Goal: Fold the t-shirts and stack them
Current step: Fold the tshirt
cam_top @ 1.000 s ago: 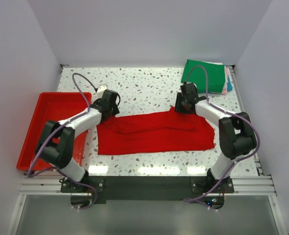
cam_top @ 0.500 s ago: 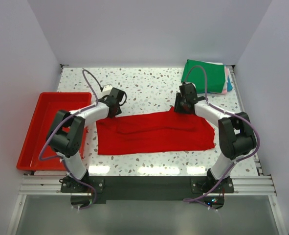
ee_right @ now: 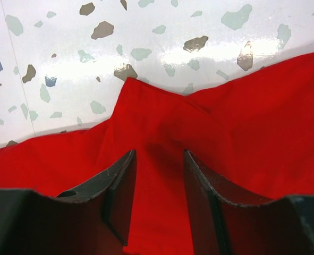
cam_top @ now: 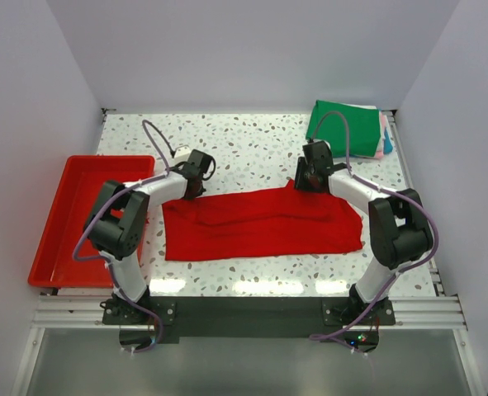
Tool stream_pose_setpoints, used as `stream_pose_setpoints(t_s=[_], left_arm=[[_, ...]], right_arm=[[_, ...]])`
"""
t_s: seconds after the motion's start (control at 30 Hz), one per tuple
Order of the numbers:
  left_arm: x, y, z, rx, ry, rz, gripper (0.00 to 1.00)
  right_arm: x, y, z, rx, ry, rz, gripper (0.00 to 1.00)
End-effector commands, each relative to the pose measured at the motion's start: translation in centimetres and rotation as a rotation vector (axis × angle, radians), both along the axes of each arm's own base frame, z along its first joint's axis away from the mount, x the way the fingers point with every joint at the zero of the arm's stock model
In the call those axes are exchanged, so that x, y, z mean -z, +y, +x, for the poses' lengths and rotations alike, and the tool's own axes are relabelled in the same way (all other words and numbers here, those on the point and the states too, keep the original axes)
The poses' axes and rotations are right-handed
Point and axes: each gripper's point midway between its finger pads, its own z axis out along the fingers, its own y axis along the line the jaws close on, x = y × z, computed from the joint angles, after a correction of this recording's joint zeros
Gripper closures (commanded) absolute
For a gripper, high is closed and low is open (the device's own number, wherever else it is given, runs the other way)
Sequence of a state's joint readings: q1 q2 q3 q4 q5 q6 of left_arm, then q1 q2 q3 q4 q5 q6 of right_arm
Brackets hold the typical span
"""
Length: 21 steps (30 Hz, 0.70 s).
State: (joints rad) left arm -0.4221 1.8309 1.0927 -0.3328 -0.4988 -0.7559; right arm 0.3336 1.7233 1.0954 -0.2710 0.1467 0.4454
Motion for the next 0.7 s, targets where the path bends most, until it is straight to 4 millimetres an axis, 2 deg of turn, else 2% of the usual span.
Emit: stream_pose_setpoints(t_s=[0.0, 0.07, 0.1, 0.27, 0.4, 0.53, 0.67], left_arm=[[-1.4, -0.6, 1.1, -0.022, -0.049, -0.020, 0.83], [-1.7, -0.5, 1.0, -0.021, -0.054, -0.022, 0.91], [-1.9, -0.5, 1.0, -0.022, -0.060, -0.026, 0.99], [-4.1, 0.1, 0.6, -0.039, -0.110, -0.032, 1.00], [-6.9, 0.9, 0.0, -0.062, -0.164, -0.040, 1.00], [-7.8, 1.8, -1.7, -0.093, -0.184, -0.065, 1.00], [-7.4, 3.6, -4.3, -0.166, -0.182, -0.096, 1.00]], right_arm=[[-1.8, 0.1, 0.9, 0.019, -0.072, 0.017, 0.56], [-1.8, 0.2, 0.9, 0.017, -0.071, 0.022, 0.57], [-1.8, 0.2, 0.8, 0.018, -0.069, 0.022, 0.57], [-1.9, 0.2, 0.7, 0.020, -0.072, 0.030, 0.57], [-2.5, 0.2, 0.7, 0.024, -0.084, 0.035, 0.58], [-2.9, -0.1, 0.4, 0.030, -0.090, 0.029, 0.57], [-3.2, -0.2, 0.1, 0.034, -0.092, 0.030, 0.58]])
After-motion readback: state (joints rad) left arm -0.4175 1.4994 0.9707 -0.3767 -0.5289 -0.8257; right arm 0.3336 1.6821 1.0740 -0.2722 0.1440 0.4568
